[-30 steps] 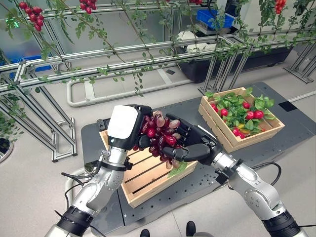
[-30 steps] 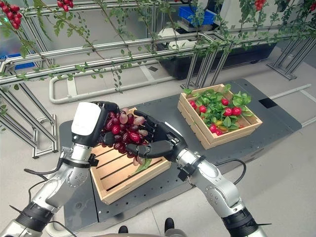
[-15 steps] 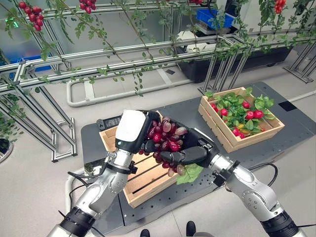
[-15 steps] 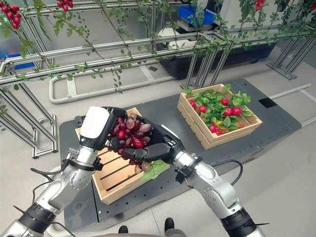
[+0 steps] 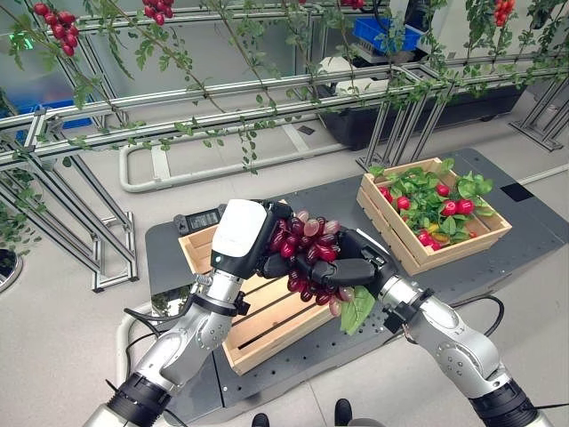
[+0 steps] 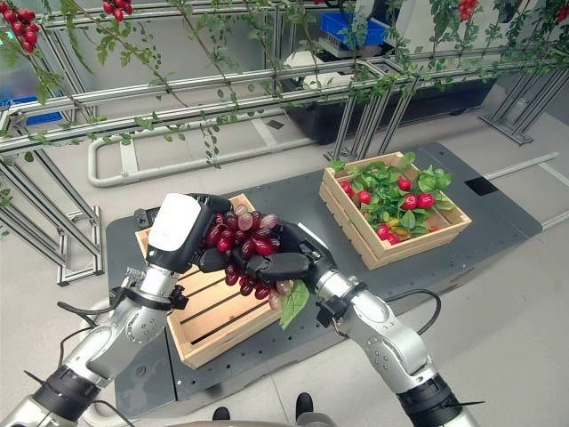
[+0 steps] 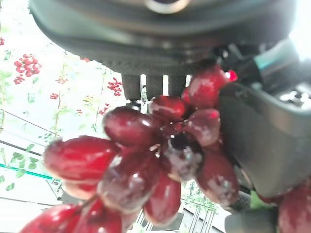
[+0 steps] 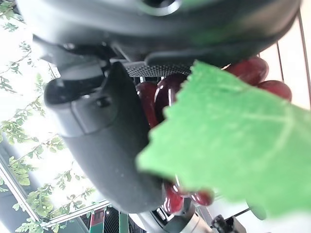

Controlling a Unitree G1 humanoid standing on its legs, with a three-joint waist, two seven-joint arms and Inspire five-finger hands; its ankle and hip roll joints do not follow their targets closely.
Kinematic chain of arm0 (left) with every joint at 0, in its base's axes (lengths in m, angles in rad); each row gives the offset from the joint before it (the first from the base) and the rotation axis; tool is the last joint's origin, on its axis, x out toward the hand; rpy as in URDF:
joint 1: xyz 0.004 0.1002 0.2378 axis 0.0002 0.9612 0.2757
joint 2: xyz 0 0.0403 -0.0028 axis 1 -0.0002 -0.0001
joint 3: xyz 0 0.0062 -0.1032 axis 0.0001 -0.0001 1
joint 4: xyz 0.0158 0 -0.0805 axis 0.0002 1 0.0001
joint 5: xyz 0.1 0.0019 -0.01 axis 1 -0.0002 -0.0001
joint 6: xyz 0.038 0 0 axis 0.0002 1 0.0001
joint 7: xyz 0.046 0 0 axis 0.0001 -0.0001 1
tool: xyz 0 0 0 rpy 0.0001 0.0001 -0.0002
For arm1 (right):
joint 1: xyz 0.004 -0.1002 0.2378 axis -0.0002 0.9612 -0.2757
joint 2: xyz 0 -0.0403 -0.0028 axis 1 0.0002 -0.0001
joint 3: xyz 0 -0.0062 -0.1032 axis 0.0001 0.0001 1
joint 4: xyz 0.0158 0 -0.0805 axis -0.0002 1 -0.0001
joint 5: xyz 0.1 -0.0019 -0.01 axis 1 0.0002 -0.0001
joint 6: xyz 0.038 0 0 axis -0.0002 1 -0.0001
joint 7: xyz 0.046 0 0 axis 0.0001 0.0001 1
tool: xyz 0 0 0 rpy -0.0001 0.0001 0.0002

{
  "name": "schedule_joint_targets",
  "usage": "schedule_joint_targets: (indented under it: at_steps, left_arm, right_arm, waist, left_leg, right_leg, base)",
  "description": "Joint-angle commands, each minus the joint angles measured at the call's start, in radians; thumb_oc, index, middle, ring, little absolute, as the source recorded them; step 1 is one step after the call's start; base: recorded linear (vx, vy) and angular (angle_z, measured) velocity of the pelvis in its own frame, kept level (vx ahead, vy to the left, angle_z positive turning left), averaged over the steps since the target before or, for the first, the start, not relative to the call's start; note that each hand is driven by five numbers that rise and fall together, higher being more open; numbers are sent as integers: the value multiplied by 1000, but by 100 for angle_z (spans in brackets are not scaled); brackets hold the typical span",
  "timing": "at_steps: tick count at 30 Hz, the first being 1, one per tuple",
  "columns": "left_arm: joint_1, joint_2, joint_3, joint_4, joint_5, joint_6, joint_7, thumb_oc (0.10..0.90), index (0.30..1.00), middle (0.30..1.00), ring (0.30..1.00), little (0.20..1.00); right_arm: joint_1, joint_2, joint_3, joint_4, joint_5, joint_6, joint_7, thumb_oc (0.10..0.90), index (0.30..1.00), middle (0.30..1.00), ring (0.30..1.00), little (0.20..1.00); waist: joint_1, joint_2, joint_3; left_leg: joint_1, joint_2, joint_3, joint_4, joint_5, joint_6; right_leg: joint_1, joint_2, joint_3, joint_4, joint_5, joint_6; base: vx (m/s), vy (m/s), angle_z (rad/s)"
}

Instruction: Pick up the fruits from the basket on one side to the basket on the other side

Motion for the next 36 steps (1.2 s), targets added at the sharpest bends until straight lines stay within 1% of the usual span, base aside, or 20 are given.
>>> schedule_joint_targets:
  at_steps: [1,3,4,5,6,7,8,14,16,19,21,22,25,29,31,33,34,36]
  left_arm:
    - [-190,-38,11,-139,-19,-92,69,400,300,300,300,300]
    - [-190,-36,16,-143,-9,-104,65,400,300,300,300,300]
    - [-189,-35,19,-147,-3,-112,59,422,333,333,333,333]
    - [-188,-31,23,-155,10,-118,52,500,451,451,451,451]
    - [-188,-27,25,-160,18,-117,42,563,545,545,545,545]
    - [-187,-23,27,-164,24,-119,30,673,709,709,709,709]
    - [-191,-14,31,-167,34,-130,2,800,900,900,900,900]
    - [-198,82,67,-172,83,-95,-44,800,900,900,900,900]
    - [-189,137,92,-161,95,-74,-85,800,900,900,900,900]
    - [-179,185,112,-149,99,-60,-133,800,900,900,900,900]
    - [-153,249,147,-144,93,-57,-175,800,900,900,900,900]
    - [-149,260,151,-140,93,-55,-186,800,900,900,900,900]
    - [-105,326,189,-128,107,-37,-242,800,900,900,900,900]
    - [-59,360,225,-119,118,-17,-290,800,900,900,900,900]
    - [-23,380,252,-115,120,1,-367,800,900,900,900,900]
    - [-4,387,265,-114,125,7,-399,800,900,900,900,900]
    - [13,396,277,-113,130,12,-439,800,900,900,900,900]
    - [28,407,290,-115,139,17,-476,800,900,900,900,900]
  right_arm:
    - [-72,23,-14,-60,-75,-119,-10,400,300,300,300,300]
    - [-67,14,-23,-54,-98,-124,-24,400,300,300,300,300]
    - [-65,11,-28,-53,-107,-126,-27,400,300,300,300,300]
    - [-61,5,-37,-52,-114,-129,-30,400,300,300,300,300]
    - [-57,-1,-45,-52,-120,-129,-36,400,300,300,300,300]
    - [-53,-6,-53,-52,-122,-130,-37,400,300,300,300,300]
    - [-52,-19,-63,-45,-122,-135,-39,400,300,300,300,300]
    - [-29,-78,-131,-42,-135,-137,-46,400,300,300,300,300]
    - [-12,-108,-165,-40,-153,-140,-46,400,300,300,300,300]
    - [3,-131,-198,-35,-165,-141,-33,400,300,300,300,300]
    - [19,-158,-233,-32,-185,-148,-30,400,300,300,300,300]
    - [22,-163,-240,-31,-188,-150,-31,400,300,300,300,300]
    - [38,-191,-290,-29,-186,-151,-39,400,300,300,300,300]
    - [49,-197,-325,-30,-184,-151,-54,400,300,300,300,300]
    - [59,-197,-347,-39,-176,-143,-61,400,300,300,300,300]
    - [64,-195,-353,-42,-178,-140,-61,400,300,300,300,300]
    - [71,-191,-361,-48,-183,-134,-60,400,300,300,300,300]
    - [74,-192,-363,-54,-187,-126,-66,400,300,300,300,300]
  waist:
    - [-6,8,-60]
    - [-7,8,-59]
    - [-8,9,-59]
    - [-9,10,-58]
    - [-10,10,-58]
    - [-11,10,-58]
    - [-12,11,-57]
    - [-20,18,-60]
    - [-22,21,-63]
    - [-25,24,-65]
    - [-27,29,-65]
    - [-28,30,-65]
    - [-28,35,-64]
    - [-26,39,-62]
    - [-25,42,-60]
    - [-24,44,-60]
    - [-23,46,-59]
    - [-22,49,-58]
  left_leg:
    - [10,-56,-37,28,-124,23]
    - [11,-56,-36,28,-124,22]
    - [12,-56,-36,27,-124,22]
    - [13,-56,-37,26,-123,23]
    - [13,-56,-36,27,-123,23]
    - [13,-56,-35,27,-124,22]
    - [12,-56,-35,27,-124,23]
    - [14,-57,-29,27,-123,23]
    - [13,-57,-28,28,-122,22]
    - [13,-57,-26,28,-121,21]
    - [13,-56,-23,27,-120,22]
    - [14,-57,-23,27,-119,22]
    - [12,-57,-20,26,-117,24]
    - [10,-57,-20,25,-114,26]
    - [7,-58,-21,24,-111,27]
    - [6,-58,-22,24,-110,27]
    - [5,-58,-24,22,-108,27]
    - [3,-58,-22,22,-105,27]
  right_leg:
    - [43,16,-24,12,-69,12]
    - [43,15,-25,12,-68,13]
    - [43,15,-26,13,-68,13]
    - [42,15,-25,15,-68,13]
    - [42,15,-24,15,-69,13]
    - [42,15,-24,16,-69,14]
    - [41,15,-23,16,-69,14]
    - [38,14,-19,18,-64,18]
    - [38,13,-17,15,-61,19]
    - [37,12,-14,13,-59,20]
    - [37,12,-12,10,-56,21]
    - [37,12,-11,10,-56,21]
    - [36,12,-7,8,-53,23]
    - [35,12,-7,5,-50,24]
    - [33,13,-5,3,-49,25]
    - [31,13,-5,3,-48,26]
    - [30,12,-5,3,-47,27]
    - [28,12,-7,3,-46,28]
  base:
    - [0,0,0]
    - [0,0,0]
    - [0,0,0]
    - [0,0,0]
    - [0,0,0]
    - [0,0,0]
    - [0,0,0]
    - [0,0,0]
    - [0,0,0]
    - [0,0,0]
    - [0,0,0]
    - [0,0,0]
    - [-2,4,-2]
    - [0,0,0]
    - [0,0,0]
    - [0,0,0]
    - [0,0,0]
    - [0,0,0]
